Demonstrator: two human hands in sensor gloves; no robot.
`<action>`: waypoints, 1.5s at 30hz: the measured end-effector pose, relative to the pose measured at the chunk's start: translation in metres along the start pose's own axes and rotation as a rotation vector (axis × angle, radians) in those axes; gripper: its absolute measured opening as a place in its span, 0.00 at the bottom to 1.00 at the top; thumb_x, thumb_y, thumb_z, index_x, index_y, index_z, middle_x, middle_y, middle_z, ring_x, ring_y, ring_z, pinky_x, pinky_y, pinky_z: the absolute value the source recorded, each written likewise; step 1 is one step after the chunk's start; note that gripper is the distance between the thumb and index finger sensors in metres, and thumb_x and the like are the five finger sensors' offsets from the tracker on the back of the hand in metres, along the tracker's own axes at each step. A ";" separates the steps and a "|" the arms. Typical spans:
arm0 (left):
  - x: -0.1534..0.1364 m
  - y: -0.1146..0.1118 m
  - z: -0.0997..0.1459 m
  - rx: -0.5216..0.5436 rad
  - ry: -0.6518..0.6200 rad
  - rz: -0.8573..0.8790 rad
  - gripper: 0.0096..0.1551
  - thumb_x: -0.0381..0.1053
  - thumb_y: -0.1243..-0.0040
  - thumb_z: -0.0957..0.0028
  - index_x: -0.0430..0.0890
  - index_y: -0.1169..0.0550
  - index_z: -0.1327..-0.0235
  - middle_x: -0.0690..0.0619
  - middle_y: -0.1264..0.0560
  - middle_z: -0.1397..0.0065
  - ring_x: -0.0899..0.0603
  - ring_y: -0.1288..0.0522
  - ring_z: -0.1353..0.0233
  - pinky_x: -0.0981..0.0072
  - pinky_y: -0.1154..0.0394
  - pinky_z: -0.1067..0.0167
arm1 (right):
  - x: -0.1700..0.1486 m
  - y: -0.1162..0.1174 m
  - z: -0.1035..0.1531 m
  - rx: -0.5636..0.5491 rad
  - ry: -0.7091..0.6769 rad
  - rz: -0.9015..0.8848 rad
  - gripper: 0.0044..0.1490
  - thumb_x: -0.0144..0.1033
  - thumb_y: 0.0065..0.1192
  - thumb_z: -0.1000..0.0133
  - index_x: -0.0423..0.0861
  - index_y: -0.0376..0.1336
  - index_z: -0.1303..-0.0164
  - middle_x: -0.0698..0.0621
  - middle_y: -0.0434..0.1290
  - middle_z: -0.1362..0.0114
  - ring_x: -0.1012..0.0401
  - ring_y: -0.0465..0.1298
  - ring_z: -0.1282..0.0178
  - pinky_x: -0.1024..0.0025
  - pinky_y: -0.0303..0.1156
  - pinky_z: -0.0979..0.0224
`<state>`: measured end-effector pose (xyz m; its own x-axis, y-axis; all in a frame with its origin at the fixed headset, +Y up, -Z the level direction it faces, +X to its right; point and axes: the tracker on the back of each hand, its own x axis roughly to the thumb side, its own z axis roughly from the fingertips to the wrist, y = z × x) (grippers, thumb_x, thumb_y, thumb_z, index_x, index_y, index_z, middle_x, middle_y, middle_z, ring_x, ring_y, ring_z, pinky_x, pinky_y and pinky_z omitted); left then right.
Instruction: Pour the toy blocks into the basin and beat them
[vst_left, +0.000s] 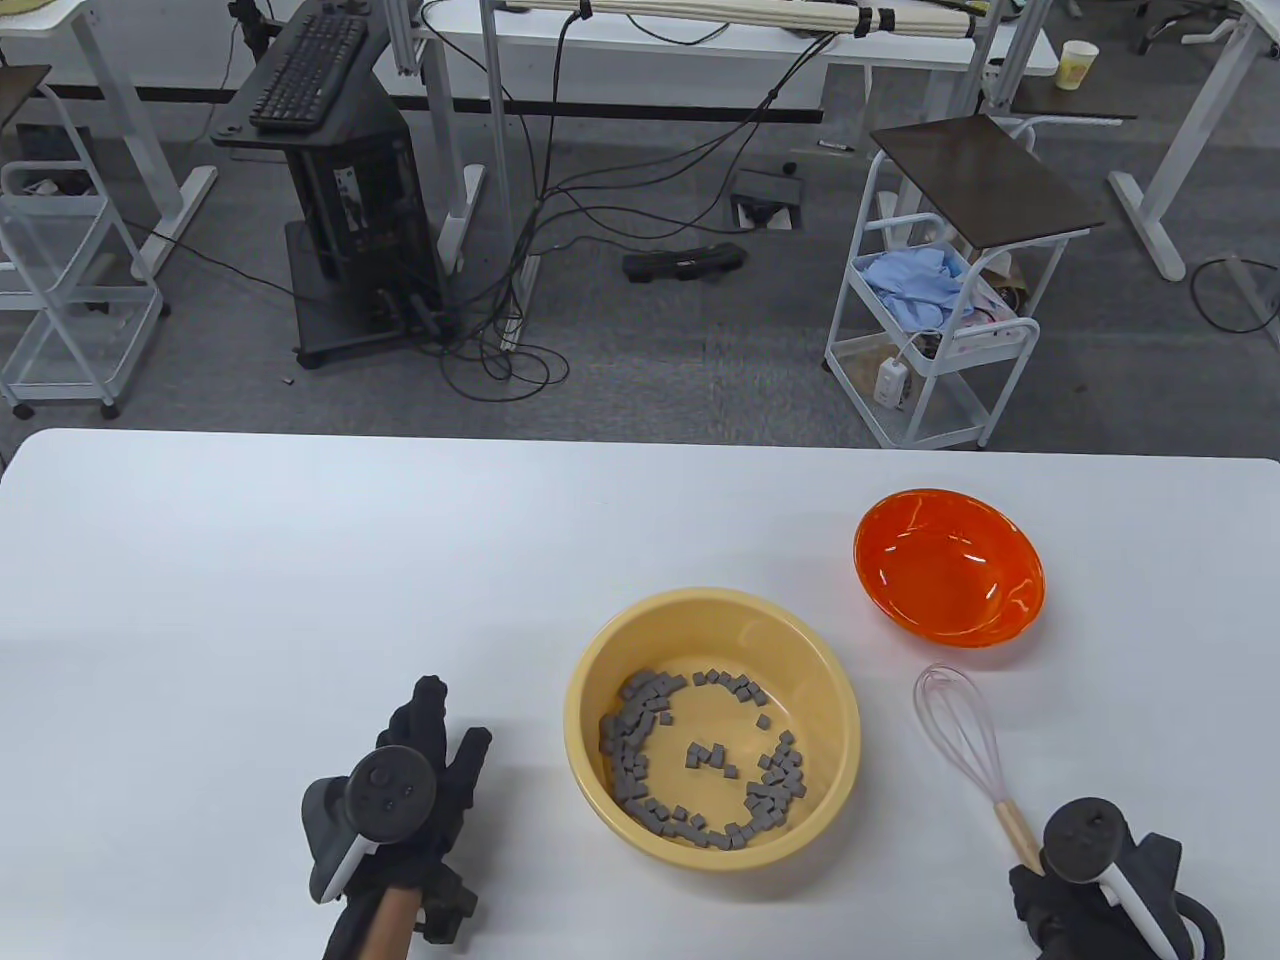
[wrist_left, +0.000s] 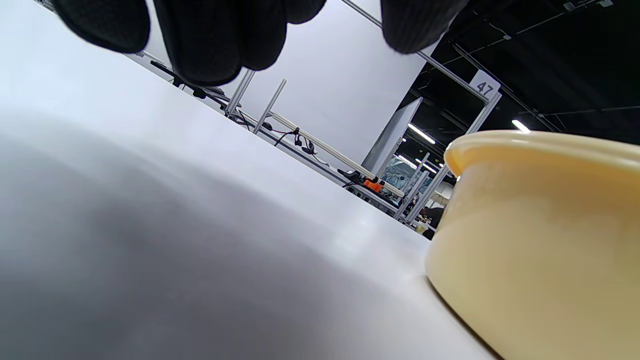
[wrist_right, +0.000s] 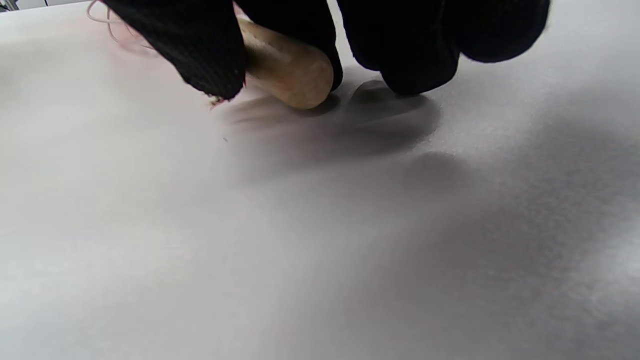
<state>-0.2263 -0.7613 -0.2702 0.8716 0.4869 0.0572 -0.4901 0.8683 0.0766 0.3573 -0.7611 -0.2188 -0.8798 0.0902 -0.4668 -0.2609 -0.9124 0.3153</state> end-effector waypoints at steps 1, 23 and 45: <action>0.000 0.000 0.000 0.003 0.001 -0.013 0.42 0.56 0.54 0.26 0.29 0.49 0.14 0.24 0.40 0.18 0.22 0.34 0.21 0.20 0.37 0.31 | -0.001 -0.001 0.000 0.011 0.004 -0.002 0.33 0.44 0.61 0.28 0.36 0.57 0.21 0.25 0.51 0.17 0.30 0.61 0.26 0.31 0.59 0.26; 0.015 -0.005 0.004 0.070 -0.103 -0.107 0.45 0.65 0.58 0.28 0.40 0.52 0.10 0.29 0.55 0.09 0.16 0.60 0.15 0.08 0.61 0.35 | 0.087 -0.058 0.003 -0.372 -0.577 -0.446 0.37 0.44 0.54 0.28 0.51 0.45 0.12 0.34 0.43 0.09 0.31 0.39 0.15 0.23 0.35 0.21; 0.032 -0.010 0.007 0.078 -0.164 -0.126 0.44 0.64 0.58 0.28 0.39 0.50 0.10 0.29 0.52 0.10 0.16 0.56 0.15 0.08 0.59 0.35 | 0.100 -0.025 0.008 -0.450 -0.670 -0.351 0.37 0.46 0.52 0.29 0.51 0.45 0.12 0.34 0.45 0.10 0.32 0.42 0.15 0.22 0.36 0.22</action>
<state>-0.1941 -0.7549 -0.2622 0.9155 0.3471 0.2033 -0.3820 0.9085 0.1696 0.2725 -0.7263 -0.2671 -0.8632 0.4816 0.1517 -0.5031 -0.8459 -0.1772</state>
